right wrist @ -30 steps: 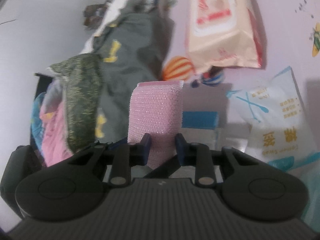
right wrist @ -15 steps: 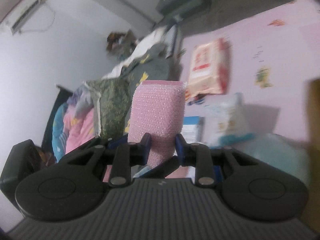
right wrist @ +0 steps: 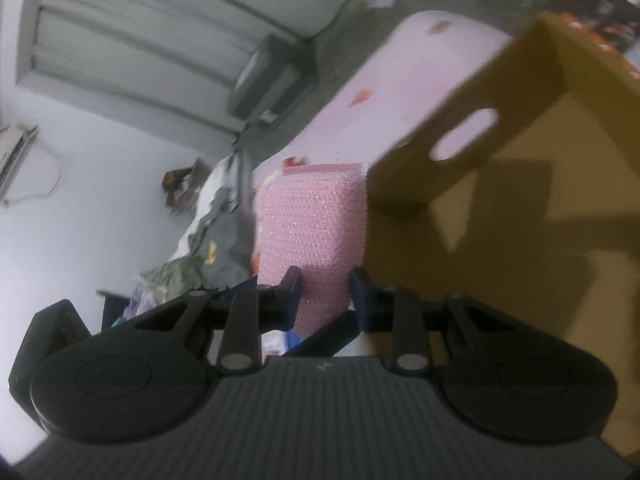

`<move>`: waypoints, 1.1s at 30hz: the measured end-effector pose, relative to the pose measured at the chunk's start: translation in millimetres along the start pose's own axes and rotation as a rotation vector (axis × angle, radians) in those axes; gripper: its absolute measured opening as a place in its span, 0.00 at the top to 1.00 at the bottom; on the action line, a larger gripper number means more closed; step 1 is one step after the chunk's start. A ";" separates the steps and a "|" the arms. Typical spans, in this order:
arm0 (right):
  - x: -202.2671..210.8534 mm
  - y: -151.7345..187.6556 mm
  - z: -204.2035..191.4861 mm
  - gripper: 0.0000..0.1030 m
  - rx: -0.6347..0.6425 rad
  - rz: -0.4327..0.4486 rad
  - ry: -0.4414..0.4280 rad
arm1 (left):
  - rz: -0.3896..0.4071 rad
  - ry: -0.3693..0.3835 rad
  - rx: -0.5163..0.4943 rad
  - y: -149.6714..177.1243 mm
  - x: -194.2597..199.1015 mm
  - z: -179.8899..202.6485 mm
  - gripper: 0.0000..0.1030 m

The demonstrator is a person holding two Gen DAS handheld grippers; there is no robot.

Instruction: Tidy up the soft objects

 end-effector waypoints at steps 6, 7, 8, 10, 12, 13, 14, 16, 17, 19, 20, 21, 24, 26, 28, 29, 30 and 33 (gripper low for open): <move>-35.1 -20.7 43.5 0.73 -0.023 -0.063 0.072 | -0.093 -0.019 0.016 -1.5 -51.4 0.0 0.18; -40.6 -23.4 49.8 0.73 -0.024 -0.067 0.093 | -0.103 -0.020 0.015 2.3 -51.5 -0.9 0.17; -51.8 -30.2 52.4 0.73 -0.021 -0.075 0.122 | -0.111 -0.020 0.014 3.9 -53.8 -1.4 0.17; -68.1 -34.6 69.3 0.73 -0.025 -0.107 0.166 | -0.118 -0.016 0.018 6.3 -54.7 -4.0 0.17; -81.6 -36.7 85.7 0.73 -0.050 -0.131 0.229 | -0.118 0.001 0.015 7.0 -53.1 -6.6 0.17; -84.6 -35.9 93.4 0.73 -0.059 -0.141 0.246 | -0.114 -0.002 0.011 6.8 -50.6 -7.5 0.17; -86.3 -35.0 99.6 0.73 -0.065 -0.144 0.261 | -0.105 -0.002 0.005 7.0 -46.2 -8.4 0.17; -85.6 -34.0 107.2 0.73 -0.070 -0.136 0.279 | -0.089 0.002 0.001 2.7 -42.1 -11.1 0.17; -83.5 -33.6 108.4 0.73 -0.074 -0.133 0.279 | -0.077 0.006 0.003 2.0 -36.8 -12.8 0.17; -80.6 -31.2 109.9 0.73 -0.072 -0.126 0.285 | -0.055 0.010 0.000 1.9 -24.6 -15.6 0.17; -81.4 -30.4 109.2 0.73 -0.066 -0.124 0.290 | -0.042 0.005 0.003 2.0 -18.0 -18.1 0.17; -81.3 -28.7 108.9 0.73 -0.063 -0.124 0.295 | -0.029 0.002 0.006 2.7 -11.1 -21.0 0.17; -88.2 -25.9 97.6 0.73 -0.054 -0.132 0.299 | 0.002 -0.011 0.020 5.9 7.6 -31.6 0.17; -94.3 -24.2 92.4 0.73 -0.043 -0.147 0.300 | 0.020 -0.019 0.034 10.9 18.9 -39.3 0.17; -96.9 -22.3 84.0 0.73 -0.029 -0.171 0.311 | 0.027 -0.029 0.054 20.8 30.4 -47.1 0.17; -99.5 -19.0 82.3 0.72 -0.027 -0.186 0.317 | 0.029 -0.035 0.062 26.4 37.9 -52.0 0.17; -101.0 -14.7 81.2 0.72 -0.031 -0.202 0.322 | 0.032 -0.046 0.075 32.6 42.3 -58.0 0.17; -98.5 -3.7 81.0 0.64 -0.054 -0.240 0.330 | 0.034 -0.077 0.113 49.4 53.1 -74.1 0.17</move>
Point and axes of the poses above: each gripper's, at about its wrist camera, not at the fingertips, and x roughly against the way its jaws point, z to its right, y to its underside, the point moved 3 cm from there along -x, roughly the way its jaws point, and after that the axes turned 1 degree about x, right-handed, at the moved point
